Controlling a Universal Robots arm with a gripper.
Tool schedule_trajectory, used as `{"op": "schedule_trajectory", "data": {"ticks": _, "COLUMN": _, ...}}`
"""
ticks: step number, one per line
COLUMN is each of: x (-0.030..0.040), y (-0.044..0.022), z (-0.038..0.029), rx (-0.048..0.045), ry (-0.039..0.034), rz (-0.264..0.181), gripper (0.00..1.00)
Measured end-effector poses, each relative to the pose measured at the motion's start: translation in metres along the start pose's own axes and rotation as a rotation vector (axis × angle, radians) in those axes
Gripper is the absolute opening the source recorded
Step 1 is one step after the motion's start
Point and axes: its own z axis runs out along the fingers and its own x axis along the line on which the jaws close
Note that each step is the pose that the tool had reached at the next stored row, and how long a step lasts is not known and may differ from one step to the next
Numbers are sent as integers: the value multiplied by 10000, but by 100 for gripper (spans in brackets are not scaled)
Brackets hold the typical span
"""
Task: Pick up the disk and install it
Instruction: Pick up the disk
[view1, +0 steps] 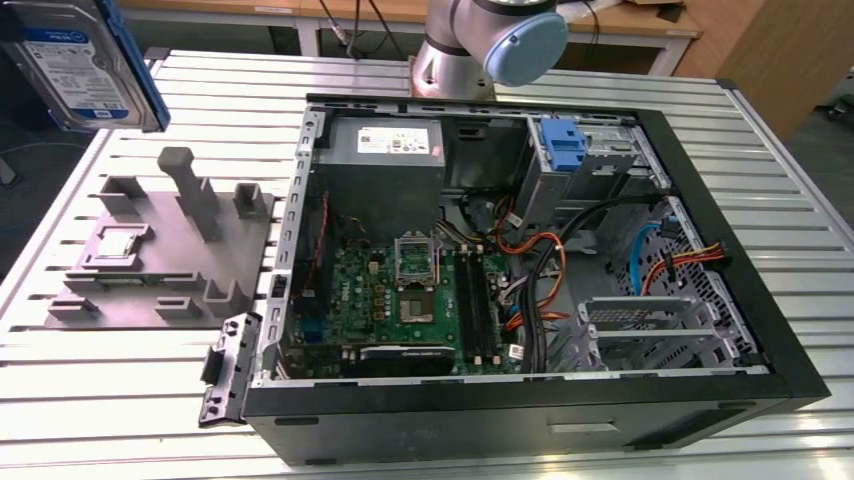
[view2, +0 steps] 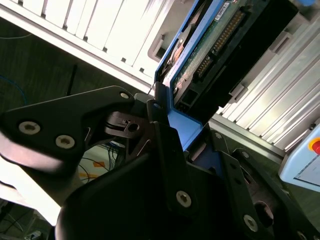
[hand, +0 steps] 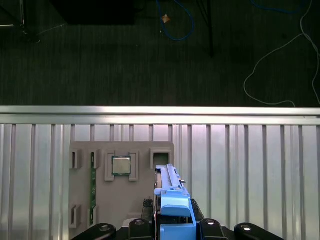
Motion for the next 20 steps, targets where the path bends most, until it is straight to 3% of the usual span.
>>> {"op": "schedule_trajectory", "data": {"ticks": 20, "x": -3, "y": 2, "z": -64, "rx": -1, "ry": 2, "rz": 0, "gripper": 37}}
